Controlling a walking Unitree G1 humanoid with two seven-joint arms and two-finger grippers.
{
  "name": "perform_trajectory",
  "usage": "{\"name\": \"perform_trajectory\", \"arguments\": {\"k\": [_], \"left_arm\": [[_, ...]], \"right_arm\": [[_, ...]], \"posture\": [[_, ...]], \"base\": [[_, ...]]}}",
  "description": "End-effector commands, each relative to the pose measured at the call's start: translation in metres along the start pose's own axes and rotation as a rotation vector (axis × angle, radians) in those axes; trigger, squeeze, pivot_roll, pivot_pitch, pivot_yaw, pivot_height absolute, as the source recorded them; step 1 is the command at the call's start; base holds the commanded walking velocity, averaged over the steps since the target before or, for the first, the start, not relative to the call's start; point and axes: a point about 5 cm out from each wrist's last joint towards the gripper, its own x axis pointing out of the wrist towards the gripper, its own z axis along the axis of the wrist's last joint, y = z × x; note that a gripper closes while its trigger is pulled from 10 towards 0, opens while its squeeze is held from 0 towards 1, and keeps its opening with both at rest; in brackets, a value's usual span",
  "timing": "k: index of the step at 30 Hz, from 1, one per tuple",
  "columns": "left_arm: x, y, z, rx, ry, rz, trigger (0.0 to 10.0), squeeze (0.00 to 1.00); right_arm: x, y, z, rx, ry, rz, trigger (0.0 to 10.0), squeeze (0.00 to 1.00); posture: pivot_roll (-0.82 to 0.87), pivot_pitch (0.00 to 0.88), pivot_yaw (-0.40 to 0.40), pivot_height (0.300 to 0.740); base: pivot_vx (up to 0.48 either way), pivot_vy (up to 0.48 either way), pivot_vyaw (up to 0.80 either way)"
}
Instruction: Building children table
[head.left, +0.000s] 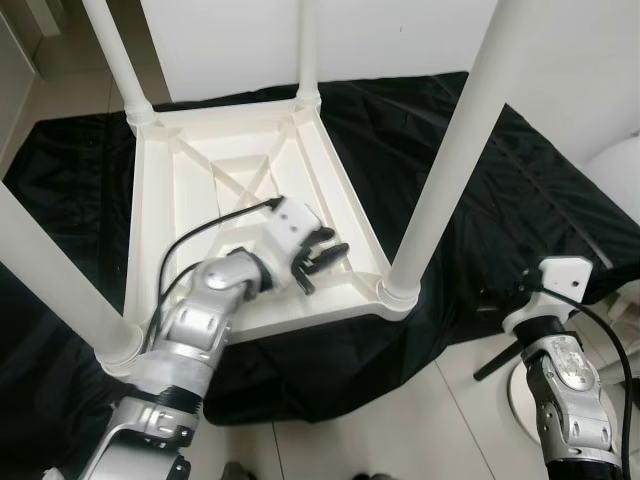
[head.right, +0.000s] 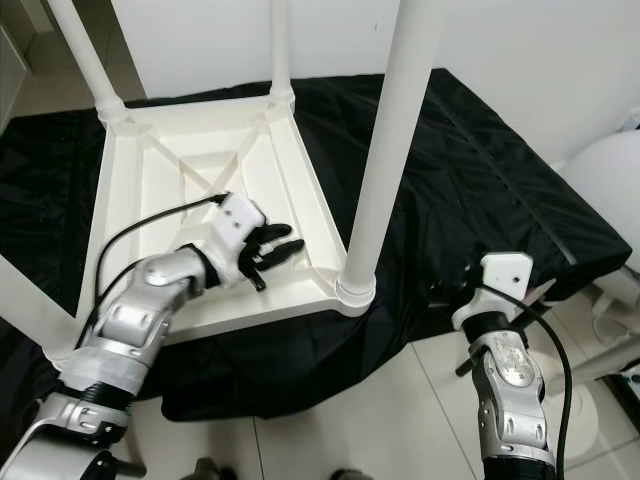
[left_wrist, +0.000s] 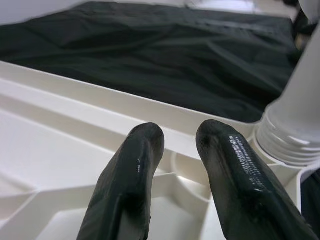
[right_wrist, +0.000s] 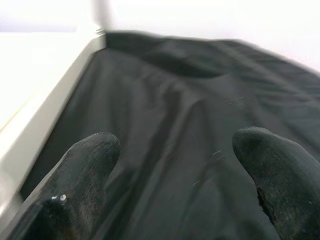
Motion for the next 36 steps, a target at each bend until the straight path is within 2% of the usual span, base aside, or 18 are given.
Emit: {"name": "perform_trajectory", "arguments": {"k": [1,2,3,4,8,9,12,13,14,16,17,18,23,24,25,29,31,36], "left_arm": [[-0.008,0.009,0.001,-0.016,0.006,0.131,10.0,0.0],[-0.014,0.014,0.001,-0.013,0.011,0.181,10.0,0.0],[-0.014,0.014,0.001,-0.013,0.011,0.181,10.0,0.0],[-0.018,0.017,0.001,-0.013,0.016,0.221,10.0,0.0],[-0.023,0.024,0.002,-0.024,0.021,0.293,10.0,0.0],[-0.025,0.028,0.005,-0.043,0.007,0.328,10.0,0.0],[-0.025,0.028,0.005,-0.043,0.007,0.328,10.0,0.0],[-0.026,0.032,0.006,-0.026,0.015,0.384,10.0,1.0],[-0.026,0.032,0.005,-0.001,0.029,0.389,10.0,1.0],[-0.026,0.032,0.004,0.018,0.04,0.387,10.0,1.0],[-0.026,0.032,0.004,0.018,0.034,0.39,10.0,1.0],[-0.025,0.033,0.005,0.021,0.036,0.395,10.0,1.0],[-0.024,0.036,0.01,0.052,0.027,0.394,10.0,1.0],[-0.021,0.038,0.013,0.081,0.018,0.399,10.0,0.21],[-0.019,0.039,0.014,0.074,0.014,0.395,10.0,0.0],[-0.017,0.04,0.014,0.075,0.012,0.389,10.0,0.0],[-0.014,0.037,0.011,0.07,0.029,0.355,10.0,0.0],[-0.013,0.037,0.01,0.056,0.03,0.342,10.0,0.0]], "right_arm": [[-0.003,0.001,0.001,0.011,0.021,0.061,10.0,0.24],[-0.005,0.0,0.001,0.016,0.041,0.087,10.0,0.8],[-0.005,0.0,0.001,0.016,0.041,0.087,10.0,0.8],[-0.006,0.0,0.001,0.029,0.051,0.115,10.0,1.0],[-0.005,0.002,0.005,0.017,0.051,0.195,10.0,1.0],[-0.004,0.006,0.008,0.002,0.053,0.261,10.0,1.0],[-0.004,0.006,0.008,0.002,0.053,0.261,10.0,1.0],[0.0,0.012,0.014,0.009,0.066,0.392,10.0,1.0],[0.002,0.013,0.017,0.024,0.078,0.451,10.0,1.0],[0.003,0.014,0.018,0.037,0.086,0.484,10.0,1.0],[0.003,0.016,0.02,0.035,0.097,0.534,10.0,0.82],[0.002,0.018,0.021,0.022,0.112,0.586,10.0,0.0],[0.001,0.025,0.023,0.019,0.145,0.686,10.0,0.0],[0.003,0.028,0.024,0.021,0.141,0.71,10.0,0.0],[0.006,0.031,0.026,0.025,0.133,0.73,10.0,0.0],[0.012,0.037,0.027,0.025,0.116,0.747,10.0,0.0],[0.022,0.045,0.026,0.026,0.091,0.742,10.0,0.0],[0.033,0.052,0.025,0.039,0.063,0.713,10.0,0.0]], "posture": [[-0.05,0.098,0.037,0.74],[-0.04,0.095,0.037,0.74],[-0.04,0.095,0.037,0.74],[-0.04,0.095,0.037,0.74],[-0.04,0.088,0.044,0.74],[-0.04,0.085,0.054,0.74],[-0.04,0.085,0.054,0.74],[-0.05,0.076,0.071,0.74],[-0.05,0.073,0.073,0.74],[-0.05,0.073,0.075,0.74],[-0.06,0.07,0.078,0.74],[-0.06,0.067,0.076,0.74],[-0.07,0.06,0.07,0.74],[-0.07,0.056,0.059,0.74],[-0.07,0.054,0.052,0.74],[-0.07,0.053,0.037,0.74],[-0.06,0.052,0.031,0.74],[-0.06,0.054,0.01,0.74]], "base": [[0.0,0.0,0.0],[0.0,0.0,0.0],[0.0,0.0,0.0],[0.0,0.0,0.0],[0.0,0.0,0.0],[0.0,0.0,0.0],[0.0,0.0,0.0],[0.0,0.0,0.0],[0.0,0.0,0.0],[0.0,0.0,0.0],[0.0,0.0,0.0],[0.0,0.0,0.0],[0.0,0.0,0.0],[0.0,0.0,0.0],[0.0,0.0,0.0],[0.0,0.0,0.0],[0.0,0.0,0.0],[0.0,0.0,0.0]]}}
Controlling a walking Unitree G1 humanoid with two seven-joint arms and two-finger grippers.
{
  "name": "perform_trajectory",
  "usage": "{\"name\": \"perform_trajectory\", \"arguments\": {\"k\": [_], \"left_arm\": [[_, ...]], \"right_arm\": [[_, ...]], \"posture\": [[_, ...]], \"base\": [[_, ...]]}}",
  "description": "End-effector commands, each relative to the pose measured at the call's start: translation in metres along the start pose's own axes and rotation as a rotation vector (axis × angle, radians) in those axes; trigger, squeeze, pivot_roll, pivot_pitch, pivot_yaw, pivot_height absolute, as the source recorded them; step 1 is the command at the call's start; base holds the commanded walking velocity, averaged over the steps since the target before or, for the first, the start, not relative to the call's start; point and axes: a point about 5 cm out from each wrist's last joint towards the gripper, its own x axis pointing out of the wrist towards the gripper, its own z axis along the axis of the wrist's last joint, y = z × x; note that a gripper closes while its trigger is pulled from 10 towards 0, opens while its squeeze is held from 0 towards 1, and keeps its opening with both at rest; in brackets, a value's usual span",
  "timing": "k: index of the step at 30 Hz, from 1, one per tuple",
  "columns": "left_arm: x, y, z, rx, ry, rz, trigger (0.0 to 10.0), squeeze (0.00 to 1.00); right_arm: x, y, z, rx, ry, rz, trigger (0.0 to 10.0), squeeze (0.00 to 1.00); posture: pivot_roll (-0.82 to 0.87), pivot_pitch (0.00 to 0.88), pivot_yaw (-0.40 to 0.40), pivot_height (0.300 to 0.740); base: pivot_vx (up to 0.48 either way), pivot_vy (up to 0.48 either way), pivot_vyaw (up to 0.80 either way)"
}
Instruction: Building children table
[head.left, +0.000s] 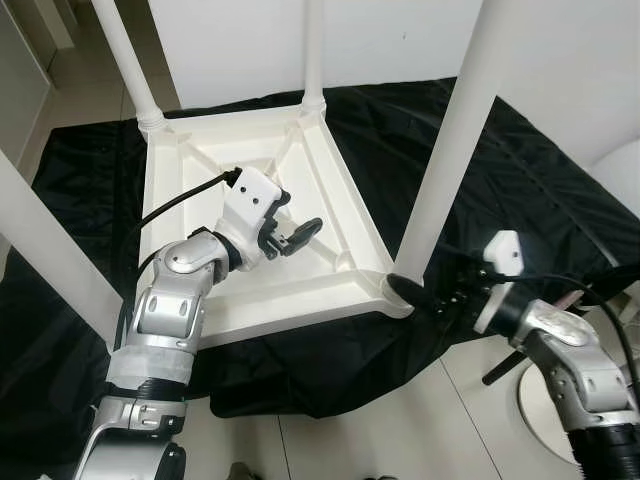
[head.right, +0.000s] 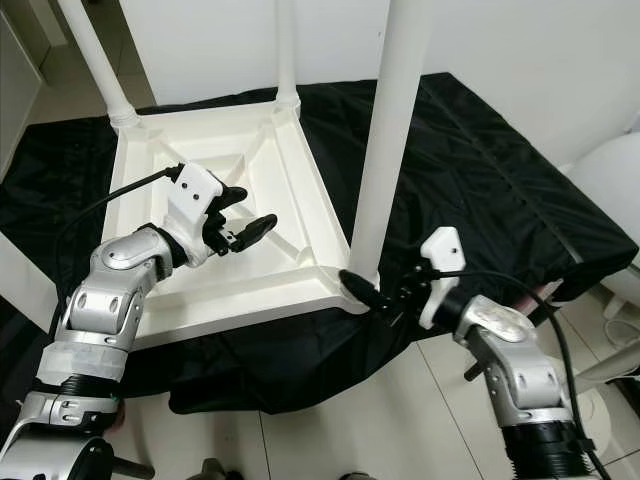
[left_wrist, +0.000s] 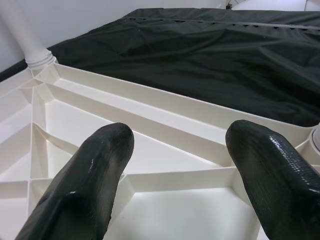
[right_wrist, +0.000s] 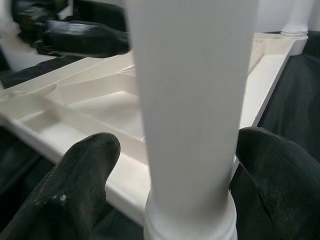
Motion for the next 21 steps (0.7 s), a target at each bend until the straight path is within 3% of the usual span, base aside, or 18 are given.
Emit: {"name": "perform_trajectory", "arguments": {"k": [1,2,10,16,21], "left_arm": [[-0.001,0.013,-0.005,-0.022,0.013,0.228,10.0,0.0],[-0.004,0.019,-0.012,-0.024,0.031,0.271,10.0,0.0],[-0.009,0.028,-0.017,-0.029,0.046,0.312,10.0,0.0],[-0.005,0.033,-0.018,-0.03,0.039,0.343,10.0,0.0],[0.002,0.027,-0.015,-0.021,0.025,0.329,10.0,0.0]], "right_arm": [[0.009,-0.002,-0.002,-0.017,-0.005,-0.023,10.0,0.0],[0.017,-0.007,-0.002,-0.025,-0.021,-0.072,10.0,0.0],[0.022,-0.017,-0.004,-0.023,-0.037,-0.17,10.0,0.0],[0.015,-0.029,-0.008,-0.025,-0.041,-0.259,10.0,0.0],[0.006,-0.04,-0.011,-0.037,-0.035,-0.33,10.0,0.0]], "posture": [[-0.06,0.054,0.004,0.74],[-0.07,0.059,-0.001,0.74],[-0.06,0.062,-0.032,0.74],[-0.06,0.07,-0.045,0.74],[-0.05,0.072,-0.038,0.74]], "base": [[0.0,0.0,0.0],[0.0,0.0,0.0],[0.0,0.0,0.0],[0.0,0.0,0.0],[0.0,0.0,0.0]]}}
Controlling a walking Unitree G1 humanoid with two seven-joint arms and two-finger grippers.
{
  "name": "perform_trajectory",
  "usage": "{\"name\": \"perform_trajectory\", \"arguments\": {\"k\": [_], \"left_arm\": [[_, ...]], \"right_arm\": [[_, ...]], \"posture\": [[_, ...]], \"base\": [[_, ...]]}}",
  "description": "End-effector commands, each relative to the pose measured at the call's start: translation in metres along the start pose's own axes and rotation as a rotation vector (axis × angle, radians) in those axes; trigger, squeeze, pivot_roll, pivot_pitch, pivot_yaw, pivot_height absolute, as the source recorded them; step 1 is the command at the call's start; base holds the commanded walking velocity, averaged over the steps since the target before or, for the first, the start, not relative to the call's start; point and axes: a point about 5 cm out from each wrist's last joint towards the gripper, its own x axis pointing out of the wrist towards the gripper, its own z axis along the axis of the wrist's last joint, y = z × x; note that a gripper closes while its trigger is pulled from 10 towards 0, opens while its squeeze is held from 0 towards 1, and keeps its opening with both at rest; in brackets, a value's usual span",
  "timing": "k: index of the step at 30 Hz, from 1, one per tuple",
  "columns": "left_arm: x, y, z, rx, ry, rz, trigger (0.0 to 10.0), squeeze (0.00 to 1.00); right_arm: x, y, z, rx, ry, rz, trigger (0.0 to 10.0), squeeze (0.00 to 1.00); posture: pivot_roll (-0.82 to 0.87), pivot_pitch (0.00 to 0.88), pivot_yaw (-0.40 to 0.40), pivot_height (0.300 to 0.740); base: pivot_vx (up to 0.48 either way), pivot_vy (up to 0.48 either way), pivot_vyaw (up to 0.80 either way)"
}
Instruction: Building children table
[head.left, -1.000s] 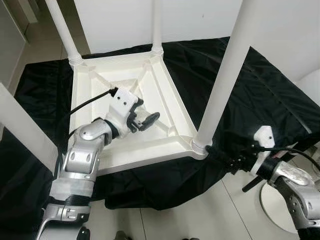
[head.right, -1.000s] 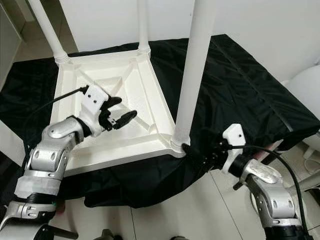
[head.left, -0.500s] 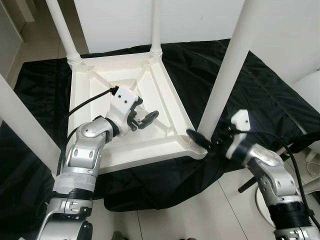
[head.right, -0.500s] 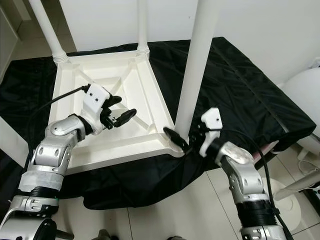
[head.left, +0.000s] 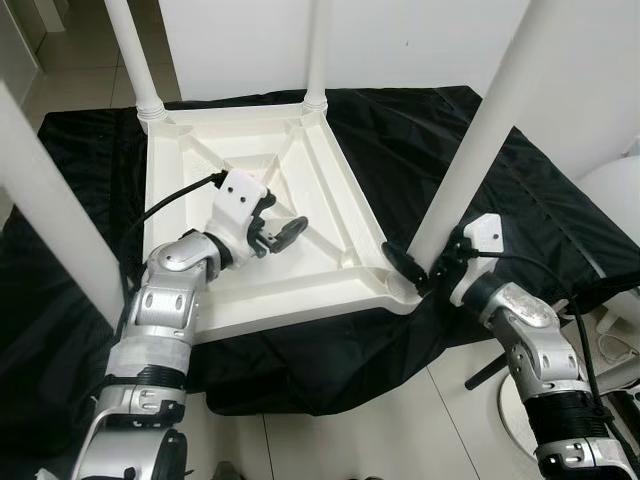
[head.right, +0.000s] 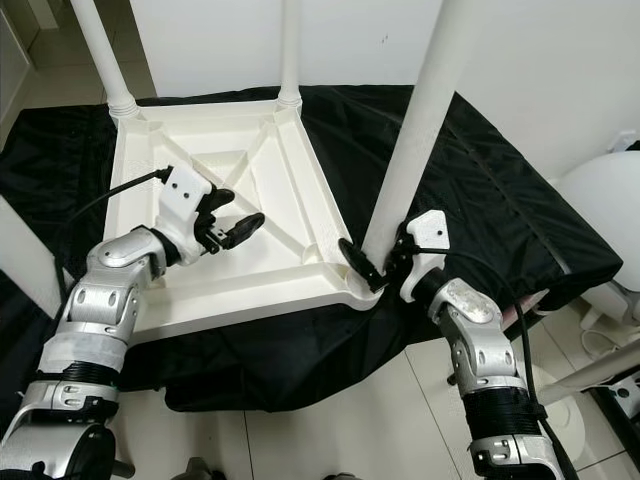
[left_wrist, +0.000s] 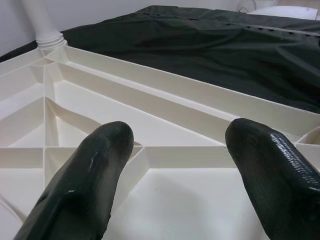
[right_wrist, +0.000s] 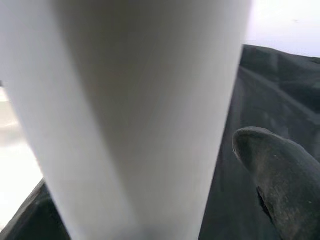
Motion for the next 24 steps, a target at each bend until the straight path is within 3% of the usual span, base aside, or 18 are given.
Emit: {"name": "perform_trajectory", "arguments": {"k": [1,4,6,8,12,13,14,15,18,19,24], "left_arm": [[-0.001,0.015,0.001,0.008,-0.006,0.286,10.0,0.0],[-0.001,-0.009,-0.004,-0.071,-0.027,0.175,10.0,0.0],[-0.001,-0.009,-0.004,-0.071,-0.027,0.175,10.0,0.0],[-0.009,-0.037,-0.009,-0.073,-0.037,-0.003,10.0,0.0],[-0.009,-0.037,-0.009,-0.073,-0.037,-0.003,10.0,0.0],[-0.014,-0.049,-0.011,-0.075,-0.042,-0.084,10.0,0.0],[-0.02,-0.062,-0.014,-0.098,-0.038,-0.195,10.0,0.0],[-0.025,-0.069,-0.015,-0.102,-0.03,-0.26,10.0,0.0],[-0.025,-0.069,-0.015,-0.102,-0.03,-0.26,10.0,0.0],[-0.026,-0.072,-0.014,-0.138,-0.027,-0.297,10.0,0.0],[-0.024,-0.075,-0.011,-0.121,-0.037,-0.29,10.0,0.0]], "right_arm": [[-0.008,-0.014,-0.002,-0.017,0.019,-0.075,10.0,0.0],[-0.017,-0.021,-0.005,-0.043,0.031,-0.119,10.0,0.0],[-0.017,-0.021,-0.005,-0.043,0.031,-0.119,10.0,0.0],[-0.02,-0.014,-0.01,-0.044,0.044,-0.093,10.0,0.0],[-0.02,-0.014,-0.01,-0.044,0.044,-0.093,10.0,0.0],[-0.021,-0.011,-0.011,-0.047,0.047,-0.079,10.0,0.0],[-0.023,-0.009,-0.015,-0.044,0.053,-0.068,4.6,0.0],[-0.025,-0.007,-0.017,-0.038,0.058,-0.067,0.7,0.0],[-0.025,-0.007,-0.017,-0.038,0.058,-0.067,0.7,0.0],[-0.025,-0.006,-0.019,-0.033,0.06,-0.066,0.0,0.0],[-0.027,-0.002,-0.021,-0.034,0.063,-0.067,0.0,0.0]], "posture": [[-0.05,0.072,-0.038,0.74],[-0.07,0.073,-0.019,0.74],[-0.07,0.073,-0.019,0.74],[-0.07,0.072,-0.012,0.74],[-0.07,0.072,-0.012,0.74],[-0.08,0.068,-0.006,0.74],[-0.07,0.052,-0.004,0.74],[-0.07,0.049,-0.004,0.74],[-0.07,0.049,-0.004,0.74],[-0.07,0.05,-0.001,0.74],[-0.07,0.05,-0.002,0.74]], "base": [[0.0,0.0,0.0],[0.0,0.0,0.0],[0.0,0.0,0.0],[0.0,0.0,0.0],[0.0,0.0,0.0],[0.0,0.0,0.0],[0.0,0.0,0.0],[0.0,0.0,0.0],[0.0,0.0,0.0],[0.0,0.0,0.0],[0.0,0.0,0.0]]}}
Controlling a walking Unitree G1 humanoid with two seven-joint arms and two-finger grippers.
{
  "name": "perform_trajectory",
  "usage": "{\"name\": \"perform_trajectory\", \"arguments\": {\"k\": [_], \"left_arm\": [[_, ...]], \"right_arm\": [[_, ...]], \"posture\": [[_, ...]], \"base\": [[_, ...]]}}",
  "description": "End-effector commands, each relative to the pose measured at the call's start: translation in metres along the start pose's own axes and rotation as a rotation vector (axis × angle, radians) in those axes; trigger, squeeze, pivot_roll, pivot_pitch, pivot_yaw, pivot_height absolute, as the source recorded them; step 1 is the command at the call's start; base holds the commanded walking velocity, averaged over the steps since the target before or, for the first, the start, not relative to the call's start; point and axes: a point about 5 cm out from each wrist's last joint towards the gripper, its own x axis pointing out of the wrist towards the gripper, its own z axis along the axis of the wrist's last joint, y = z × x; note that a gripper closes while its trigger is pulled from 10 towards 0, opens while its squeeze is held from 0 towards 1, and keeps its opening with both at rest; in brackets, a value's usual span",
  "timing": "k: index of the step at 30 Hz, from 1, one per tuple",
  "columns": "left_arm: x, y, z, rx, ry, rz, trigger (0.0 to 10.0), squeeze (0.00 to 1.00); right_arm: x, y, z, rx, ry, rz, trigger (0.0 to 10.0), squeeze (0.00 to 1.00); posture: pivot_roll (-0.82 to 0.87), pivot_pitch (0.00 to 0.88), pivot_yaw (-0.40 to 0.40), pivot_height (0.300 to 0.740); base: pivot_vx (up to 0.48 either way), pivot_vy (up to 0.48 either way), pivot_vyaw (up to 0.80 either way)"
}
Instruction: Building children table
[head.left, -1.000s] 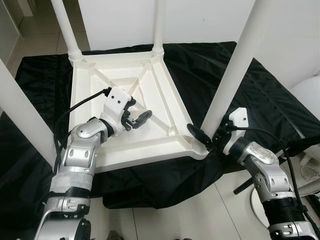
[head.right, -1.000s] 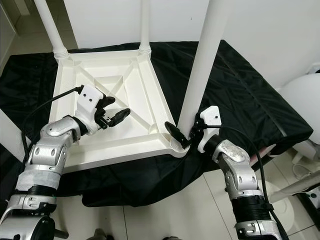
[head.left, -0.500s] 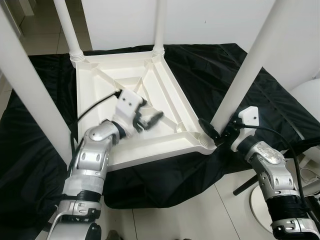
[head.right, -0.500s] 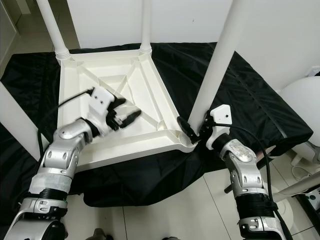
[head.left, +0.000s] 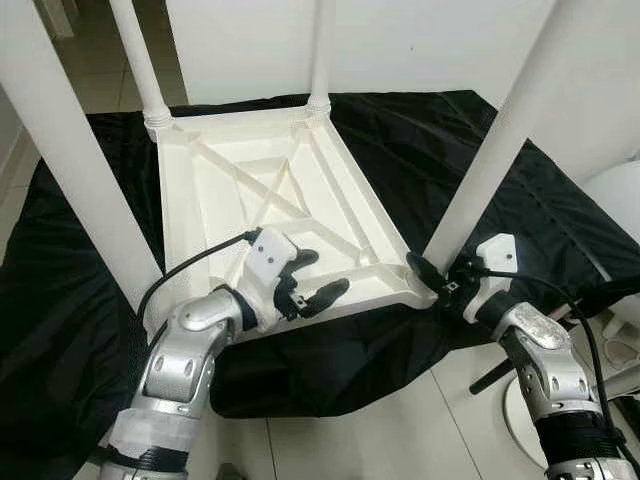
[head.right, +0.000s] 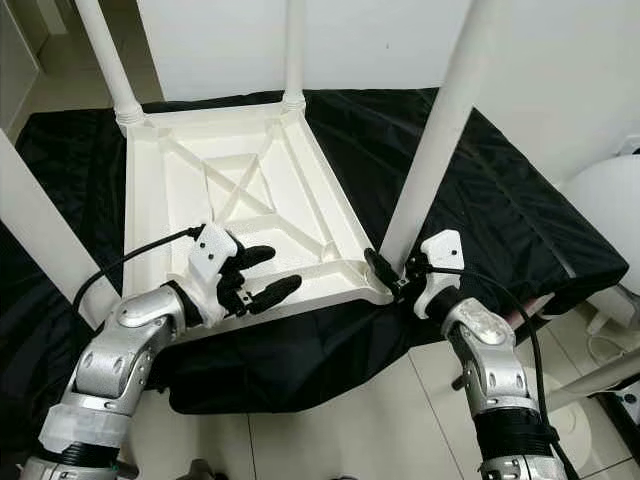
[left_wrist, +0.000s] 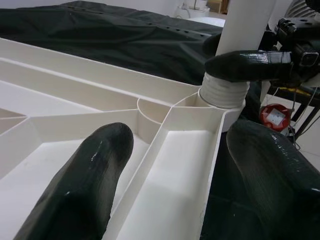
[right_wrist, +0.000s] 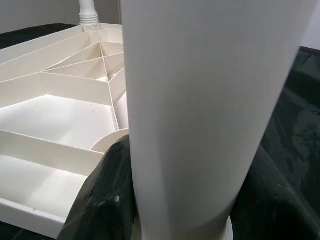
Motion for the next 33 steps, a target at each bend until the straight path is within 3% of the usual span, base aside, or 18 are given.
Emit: {"name": "perform_trajectory", "arguments": {"k": [1,4,5,6,7,9,11,12,14,20,21,23,25,27,28,30,33], "left_arm": [[0.005,-0.005,0.001,0.008,-0.002,0.012,10.0,0.0],[0.008,-0.006,0.003,0.002,-0.009,0.044,10.0,0.0],[0.011,-0.009,0.002,-0.005,-0.014,0.078,10.0,0.0],[0.011,-0.009,0.002,-0.005,-0.014,0.078,10.0,0.0],[0.013,-0.012,0.001,-0.012,-0.013,0.103,10.0,0.0],[0.013,-0.012,0.001,-0.012,-0.013,0.103,10.0,0.0],[0.016,-0.017,-0.001,-0.012,0.005,0.173,10.0,0.0],[0.016,-0.017,-0.001,-0.012,0.005,0.173,10.0,0.0],[0.017,-0.022,-0.002,0.002,0.019,0.17,10.0,0.0],[0.016,-0.02,-0.001,0.0,0.004,0.193,10.0,0.0],[0.015,-0.018,-0.003,0.011,0.001,0.206,10.0,0.0],[0.014,-0.016,-0.004,0.026,-0.002,0.225,10.0,0.0],[0.014,-0.016,-0.004,0.026,-0.002,0.225,10.0,0.0],[0.012,-0.014,-0.004,0.043,-0.02,0.249,10.0,0.0],[0.012,-0.014,-0.004,0.043,-0.02,0.249,10.0,0.0],[0.012,-0.014,-0.002,0.058,-0.039,0.26,10.0,0.0],[0.012,-0.014,0.0,0.057,-0.044,0.269,10.0,0.0]], "right_arm": [[-0.008,0.001,-0.005,0.0,0.017,-0.025,0.0,0.0],[-0.009,0.003,-0.005,0.001,0.013,-0.033,0.0,0.0],[-0.009,0.005,-0.004,0.001,0.011,-0.055,4.9,0.0],[-0.009,0.005,-0.004,0.001,0.011,-0.055,4.9,0.0],[-0.009,0.007,-0.004,0.004,0.011,-0.077,10.0,0.0],[-0.009,0.007,-0.004,0.004,0.011,-0.077,10.0,0.0],[-0.008,0.01,-0.002,0.043,0.003,-0.208,10.0,0.0],[-0.008,0.01,-0.002,0.043,0.003,-0.208,10.0,0.0],[-0.007,0.013,-0.001,0.127,-0.012,-0.368,10.0,0.0],[-0.005,0.028,-0.003,0.192,-0.007,-0.576,10.0,0.0],[-0.006,0.033,-0.005,0.193,0.005,-0.684,10.0,0.0],[-0.005,0.039,-0.008,0.214,0.022,-0.755,10.0,0.0],[-0.005,0.039,-0.008,0.214,0.022,-0.755,10.0,0.0],[0.002,0.055,-0.011,0.241,0.048,-0.833,10.0,0.0],[0.002,0.055,-0.011,0.241,0.048,-0.833,10.0,0.0],[0.009,0.064,-0.007,0.249,0.039,-0.779,10.0,0.0],[0.01,0.064,-0.003,0.247,0.025,-0.744,10.0,0.0]], "posture": [[-0.07,0.051,-0.014,0.74],[-0.07,0.053,-0.018,0.74],[-0.07,0.057,-0.022,0.74],[-0.07,0.057,-0.022,0.74],[-0.07,0.057,-0.022,0.74],[-0.07,0.057,-0.022,0.74],[-0.07,0.066,-0.014,0.74],[-0.07,0.066,-0.014,0.74],[-0.07,0.069,-0.018,0.74],[-0.08,0.081,-0.013,0.74],[-0.08,0.087,-0.015,0.74],[-0.08,0.089,-0.012,0.74],[-0.08,0.089,-0.012,0.74],[-0.07,0.086,-0.011,0.74],[-0.07,0.086,-0.011,0.74],[-0.07,0.085,-0.011,0.74],[-0.06,0.083,-0.015,0.74]], "base": [[0.0,0.0,0.0],[0.0,0.0,0.0],[0.0,0.0,0.0],[0.0,0.0,0.0],[0.0,0.0,0.0],[0.0,0.0,0.0],[0.0,0.0,0.0],[0.0,0.0,0.0],[0.0,0.0,0.0],[0.0,0.0,0.0],[0.0,0.0,0.0],[0.0,0.0,0.0],[0.0,0.0,0.0],[0.0,0.0,0.0],[0.0,0.0,0.0],[0.0,0.0,0.0],[0.0,0.0,0.0]]}}
